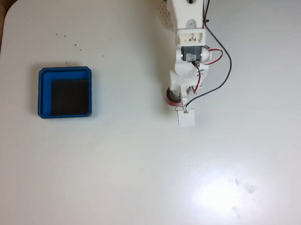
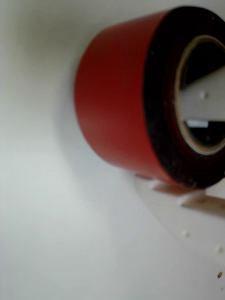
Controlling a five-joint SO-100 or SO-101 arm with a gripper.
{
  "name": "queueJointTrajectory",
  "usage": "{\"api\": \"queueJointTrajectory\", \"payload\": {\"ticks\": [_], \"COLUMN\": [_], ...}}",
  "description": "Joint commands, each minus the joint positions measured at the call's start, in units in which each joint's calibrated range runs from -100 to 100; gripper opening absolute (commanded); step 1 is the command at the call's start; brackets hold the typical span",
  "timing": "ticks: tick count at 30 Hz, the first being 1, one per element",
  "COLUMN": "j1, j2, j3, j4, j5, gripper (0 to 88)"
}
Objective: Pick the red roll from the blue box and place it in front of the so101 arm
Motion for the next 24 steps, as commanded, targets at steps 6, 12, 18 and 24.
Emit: {"api": "queueJointTrajectory", "payload": {"ticks": [6,12,18,24], "j1": [1.00,2.17,2.27,2.36], "j2": [-0.21,-0.37,-1.63,-2.71], "j3": [-0.01,0.08,0.08,0.08], "j4": [-0.83,-0.83,-0.75,-0.58], "j5": [-0.09,-0.09,0.00,0.26], "gripper": [3.2,6.9,6.9,7.8]}}
